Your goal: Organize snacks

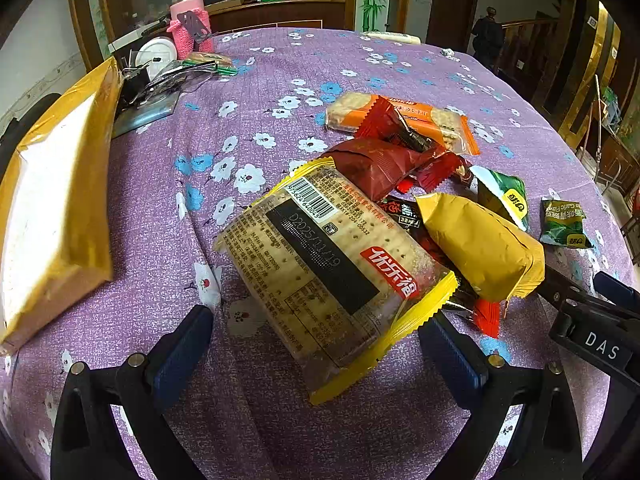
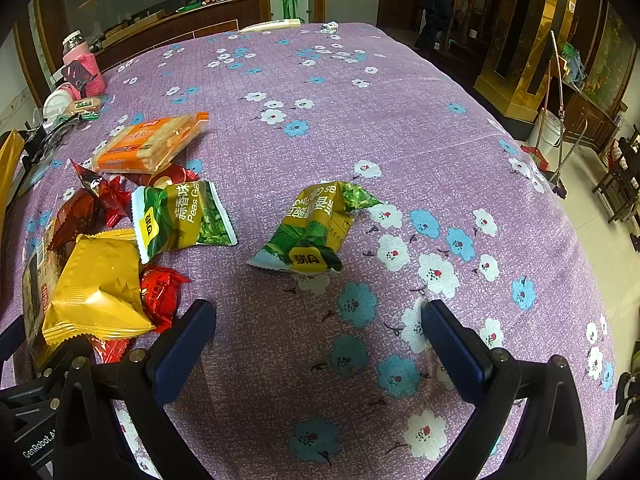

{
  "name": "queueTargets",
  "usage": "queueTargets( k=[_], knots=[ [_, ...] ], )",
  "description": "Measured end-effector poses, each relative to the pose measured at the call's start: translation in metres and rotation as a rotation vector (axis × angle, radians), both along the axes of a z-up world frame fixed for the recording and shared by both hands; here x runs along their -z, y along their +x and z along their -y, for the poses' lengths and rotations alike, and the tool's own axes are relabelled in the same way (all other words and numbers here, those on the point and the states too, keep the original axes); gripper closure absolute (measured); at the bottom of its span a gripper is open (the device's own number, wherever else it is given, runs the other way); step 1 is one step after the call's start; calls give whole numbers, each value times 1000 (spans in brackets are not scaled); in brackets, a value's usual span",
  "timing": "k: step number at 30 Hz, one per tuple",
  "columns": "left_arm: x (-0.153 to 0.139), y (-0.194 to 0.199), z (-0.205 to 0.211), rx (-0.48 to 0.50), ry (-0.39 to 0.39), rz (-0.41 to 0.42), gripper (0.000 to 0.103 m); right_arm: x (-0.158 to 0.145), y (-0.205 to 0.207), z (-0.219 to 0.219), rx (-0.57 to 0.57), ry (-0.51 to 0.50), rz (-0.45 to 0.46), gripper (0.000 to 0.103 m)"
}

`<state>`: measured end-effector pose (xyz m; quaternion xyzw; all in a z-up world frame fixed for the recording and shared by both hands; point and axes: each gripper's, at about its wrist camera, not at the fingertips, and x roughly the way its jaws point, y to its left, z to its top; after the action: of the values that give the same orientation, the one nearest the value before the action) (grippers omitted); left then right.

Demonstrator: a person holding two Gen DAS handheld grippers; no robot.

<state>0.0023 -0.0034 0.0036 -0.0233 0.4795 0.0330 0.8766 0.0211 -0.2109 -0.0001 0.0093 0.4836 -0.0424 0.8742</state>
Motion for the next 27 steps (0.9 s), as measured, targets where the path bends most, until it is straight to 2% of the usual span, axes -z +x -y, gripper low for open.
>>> queueTargets(
  k=[27],
  knots=[
    [2, -3, -3, -19, 0, 1, 0, 1, 0, -1, 15, 0, 1, 0]
  ],
)
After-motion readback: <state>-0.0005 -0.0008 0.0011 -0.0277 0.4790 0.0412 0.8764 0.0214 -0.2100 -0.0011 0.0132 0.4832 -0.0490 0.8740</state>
